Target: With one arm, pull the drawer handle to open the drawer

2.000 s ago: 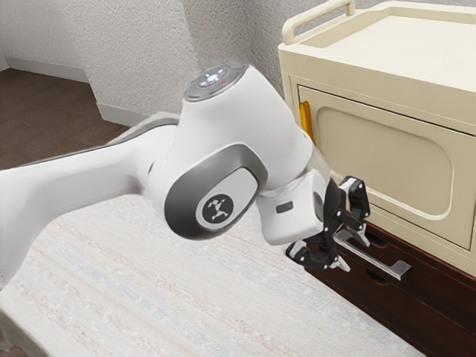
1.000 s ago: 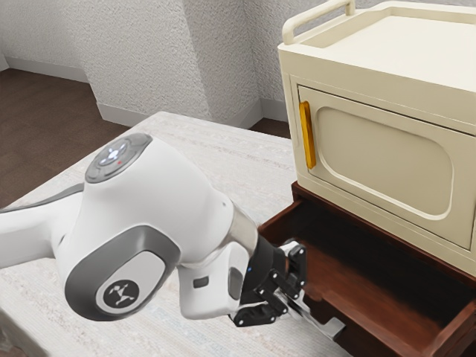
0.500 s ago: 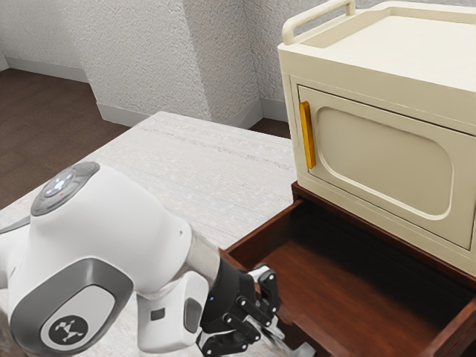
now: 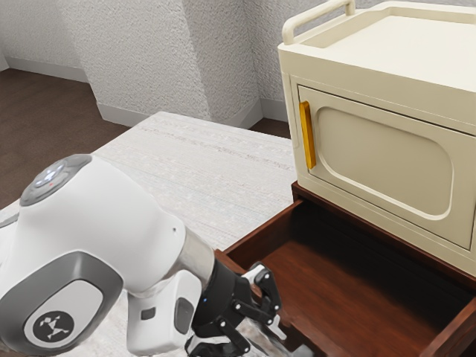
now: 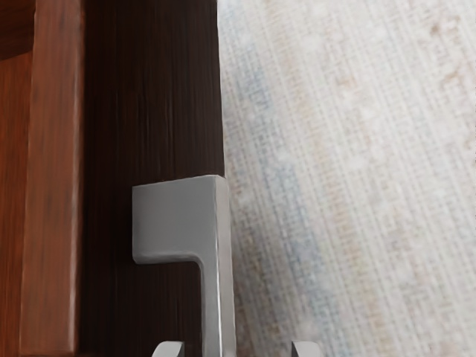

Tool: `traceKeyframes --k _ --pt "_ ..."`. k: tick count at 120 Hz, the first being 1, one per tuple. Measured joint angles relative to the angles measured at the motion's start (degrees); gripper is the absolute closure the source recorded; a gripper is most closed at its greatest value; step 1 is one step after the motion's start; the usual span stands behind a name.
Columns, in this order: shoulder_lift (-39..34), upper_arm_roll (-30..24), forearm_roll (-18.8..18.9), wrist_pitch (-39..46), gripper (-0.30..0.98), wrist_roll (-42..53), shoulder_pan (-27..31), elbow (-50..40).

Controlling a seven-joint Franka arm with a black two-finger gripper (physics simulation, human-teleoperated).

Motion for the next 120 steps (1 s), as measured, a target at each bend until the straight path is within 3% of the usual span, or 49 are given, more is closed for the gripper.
traceKeyframes --k 20,34,41,57,85,120 --pt "-0.34 -0.71 -1.36 -9.69 0.48 -0.24 0.56 12.34" --pt "8.46 -0.26 -1.09 -21.78 0.43 -0.54 3.36 28.42" --pt "12.66 0.58 -0.44 -27.96 0.34 -0.72 5.18 34.87" --pt "22.29 7.23 2.98 -41.63 0.18 -2.03 5.42 47.11" --pt "27.02 12.52 9.37 -54.43 0.06 -5.24 5.95 52.22" --pt "27.92 13.43 11.09 -57.82 0.02 -11.00 5.68 52.34"
